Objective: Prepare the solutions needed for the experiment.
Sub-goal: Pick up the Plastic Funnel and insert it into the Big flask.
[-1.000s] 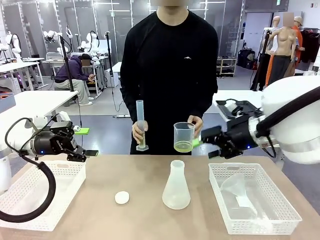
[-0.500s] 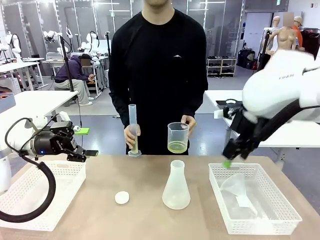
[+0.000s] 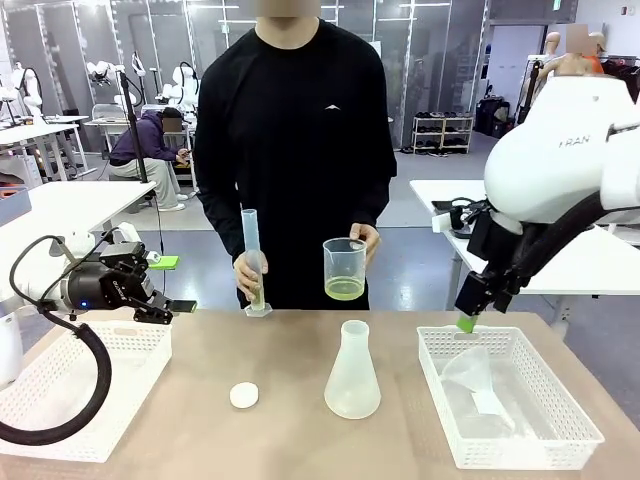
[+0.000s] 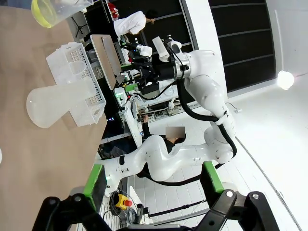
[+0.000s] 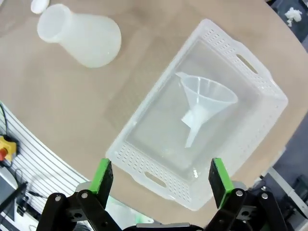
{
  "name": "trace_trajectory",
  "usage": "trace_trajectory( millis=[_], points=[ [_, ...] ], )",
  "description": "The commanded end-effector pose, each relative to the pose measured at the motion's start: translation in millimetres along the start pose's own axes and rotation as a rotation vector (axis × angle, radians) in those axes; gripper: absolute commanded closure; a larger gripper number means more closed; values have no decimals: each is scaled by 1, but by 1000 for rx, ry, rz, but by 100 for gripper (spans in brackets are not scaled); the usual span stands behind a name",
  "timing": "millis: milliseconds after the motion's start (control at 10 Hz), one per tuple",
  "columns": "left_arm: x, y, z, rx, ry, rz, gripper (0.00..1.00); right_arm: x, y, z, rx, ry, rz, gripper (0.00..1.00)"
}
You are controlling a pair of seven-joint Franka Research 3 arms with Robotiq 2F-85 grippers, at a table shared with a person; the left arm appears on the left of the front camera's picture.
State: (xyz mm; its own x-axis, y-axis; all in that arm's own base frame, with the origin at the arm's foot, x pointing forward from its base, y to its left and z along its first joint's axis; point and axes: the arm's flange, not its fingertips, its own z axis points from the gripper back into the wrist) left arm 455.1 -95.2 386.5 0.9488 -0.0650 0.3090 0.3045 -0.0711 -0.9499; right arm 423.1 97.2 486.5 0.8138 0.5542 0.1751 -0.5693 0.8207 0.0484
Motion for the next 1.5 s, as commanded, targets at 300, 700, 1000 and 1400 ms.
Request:
trace_trajectory(
  millis=[300,700,1000,1400],
  points=[
    [0,-1,0,1,-4,-3,0,2,-12,6,-334,-68,847,0],
    [0,-1,0,1,-4,-3,0,30,-23,0,-278,-80,1001,0],
    [0,-1,0,1,-4,-3,0,23,-11,15,-337,-10,913,0],
    [0,-1,0,1,-4,-3,0,35,-33,-7,-155,-5,1015,0]
  ],
)
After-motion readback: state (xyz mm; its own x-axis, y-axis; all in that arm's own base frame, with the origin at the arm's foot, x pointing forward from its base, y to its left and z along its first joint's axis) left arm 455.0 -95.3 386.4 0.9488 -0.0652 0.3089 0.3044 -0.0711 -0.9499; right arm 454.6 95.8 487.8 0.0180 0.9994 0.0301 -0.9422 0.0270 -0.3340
